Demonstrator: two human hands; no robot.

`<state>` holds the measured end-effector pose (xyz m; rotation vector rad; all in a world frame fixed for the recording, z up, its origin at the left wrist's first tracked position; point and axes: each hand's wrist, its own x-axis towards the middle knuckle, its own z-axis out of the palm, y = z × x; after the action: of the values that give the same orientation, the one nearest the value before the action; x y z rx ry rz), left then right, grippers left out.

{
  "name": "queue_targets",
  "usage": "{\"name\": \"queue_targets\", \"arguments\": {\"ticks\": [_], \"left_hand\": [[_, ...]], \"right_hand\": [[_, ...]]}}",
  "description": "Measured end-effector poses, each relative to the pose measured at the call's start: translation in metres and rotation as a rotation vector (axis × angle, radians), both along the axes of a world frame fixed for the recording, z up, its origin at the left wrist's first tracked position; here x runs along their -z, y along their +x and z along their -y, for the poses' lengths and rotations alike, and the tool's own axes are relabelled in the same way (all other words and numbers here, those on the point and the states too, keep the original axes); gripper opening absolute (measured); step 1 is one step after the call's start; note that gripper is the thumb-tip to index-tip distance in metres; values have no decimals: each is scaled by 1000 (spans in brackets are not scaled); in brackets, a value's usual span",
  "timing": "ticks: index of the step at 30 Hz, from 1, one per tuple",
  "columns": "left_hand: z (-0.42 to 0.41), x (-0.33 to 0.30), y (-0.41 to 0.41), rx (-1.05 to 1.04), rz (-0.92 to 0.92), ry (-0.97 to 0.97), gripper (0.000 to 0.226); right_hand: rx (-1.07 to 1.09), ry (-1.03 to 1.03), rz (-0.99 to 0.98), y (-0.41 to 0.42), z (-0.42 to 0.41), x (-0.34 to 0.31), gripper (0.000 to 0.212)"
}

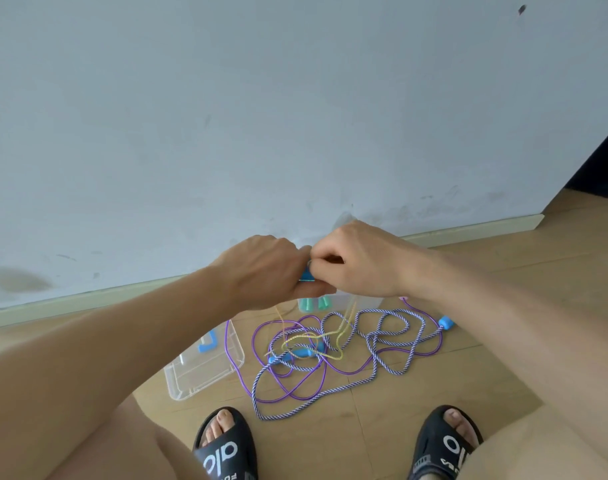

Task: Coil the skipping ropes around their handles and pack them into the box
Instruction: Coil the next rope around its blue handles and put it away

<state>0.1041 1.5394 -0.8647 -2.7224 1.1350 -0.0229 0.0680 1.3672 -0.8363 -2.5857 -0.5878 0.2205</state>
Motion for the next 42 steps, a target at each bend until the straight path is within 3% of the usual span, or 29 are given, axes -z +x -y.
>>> {"name": "queue_targets", "arguments": {"ticks": [9, 11, 14, 17, 19, 21, 25, 30, 35, 42], "left_hand": [[-1, -9, -10, 91, -47, -94, 64], [4, -14, -17, 110, -117, -218, 52], [4, -26, -20, 94, -239, -479, 53], [1, -31, -20, 31, -327, -653, 33], [1, -30, -19, -45, -313, -731, 44], [3, -28, -16, -138, -291, -772, 56], [6, -21, -7, -297, -283, -743, 62], [-3, -23, 3, -423, -287, -713, 39], [-15, -22, 6, -307, -160, -531, 35], [-23, -13, 10, -147, -5, -271, 43]], "right_hand": [[79, 510, -362, 9, 22, -6, 14], [129, 604, -389, 14, 26, -1, 14], [221, 753, -388, 16, 23, 6, 16], [333, 835, -340, 14, 12, 11, 19], [413, 853, -322, 14, 5, 12, 28], [499, 847, -306, 11, -1, 15, 37], [586, 784, -221, 3, -11, 24, 31], [552, 629, -183, -5, -20, 31, 32], [402, 443, -91, -11, -19, 27, 27], [267, 239, 97, -9, -6, 15, 40]]}}
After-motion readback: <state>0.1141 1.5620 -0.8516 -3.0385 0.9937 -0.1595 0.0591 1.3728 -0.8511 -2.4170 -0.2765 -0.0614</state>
